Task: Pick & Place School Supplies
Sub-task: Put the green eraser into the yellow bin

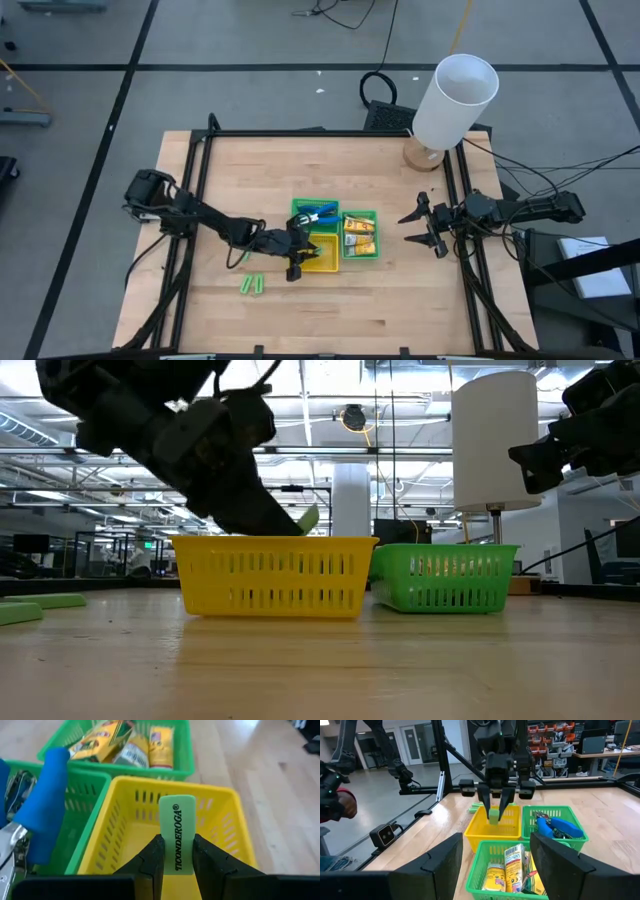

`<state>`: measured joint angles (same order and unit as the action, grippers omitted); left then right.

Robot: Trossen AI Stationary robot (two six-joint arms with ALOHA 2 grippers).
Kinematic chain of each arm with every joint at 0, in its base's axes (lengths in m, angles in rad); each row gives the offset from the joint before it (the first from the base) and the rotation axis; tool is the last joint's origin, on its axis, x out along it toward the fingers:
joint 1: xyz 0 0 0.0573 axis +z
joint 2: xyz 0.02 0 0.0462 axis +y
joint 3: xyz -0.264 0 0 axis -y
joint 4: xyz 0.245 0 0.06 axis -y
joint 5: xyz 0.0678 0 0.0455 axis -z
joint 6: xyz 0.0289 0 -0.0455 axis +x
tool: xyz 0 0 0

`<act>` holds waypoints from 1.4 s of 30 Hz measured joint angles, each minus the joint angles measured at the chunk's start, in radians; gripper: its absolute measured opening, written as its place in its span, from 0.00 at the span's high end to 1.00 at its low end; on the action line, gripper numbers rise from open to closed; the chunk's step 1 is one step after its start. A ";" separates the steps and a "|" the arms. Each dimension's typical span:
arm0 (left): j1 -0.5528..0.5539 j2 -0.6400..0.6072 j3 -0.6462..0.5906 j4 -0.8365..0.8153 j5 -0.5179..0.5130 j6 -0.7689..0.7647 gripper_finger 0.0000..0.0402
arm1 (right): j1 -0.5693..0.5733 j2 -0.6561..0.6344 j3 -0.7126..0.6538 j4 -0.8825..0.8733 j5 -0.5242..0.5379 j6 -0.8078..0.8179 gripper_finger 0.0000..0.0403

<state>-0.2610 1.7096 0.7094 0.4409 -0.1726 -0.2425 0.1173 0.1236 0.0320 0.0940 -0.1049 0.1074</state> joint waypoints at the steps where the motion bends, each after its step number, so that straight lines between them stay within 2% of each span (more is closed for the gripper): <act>1: 0.003 0.008 0.000 0.002 0.000 -0.001 0.78 | 0.000 0.000 0.000 0.000 0.000 0.000 0.44; 27: 0.009 0.032 0.000 0.041 -0.001 -0.003 0.78 | 0.000 0.000 0.000 0.000 0.000 0.000 0.44; 35: 0.011 0.032 0.000 0.042 -0.001 -0.124 0.78 | 0.000 0.000 0.000 0.000 0.000 0.000 0.44; 38: 0.012 0.032 0.000 0.043 -0.014 -0.148 0.75 | 0.000 0.000 0.000 0.000 0.000 0.000 0.44; 42: 0.012 0.032 0.000 0.043 -0.038 -0.157 0.64 | 0.000 0.000 0.000 0.000 0.000 0.000 0.44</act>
<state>-0.2489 1.7412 0.7094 0.4835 -0.2104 -0.3997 0.1173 0.1234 0.0319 0.0940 -0.1050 0.1074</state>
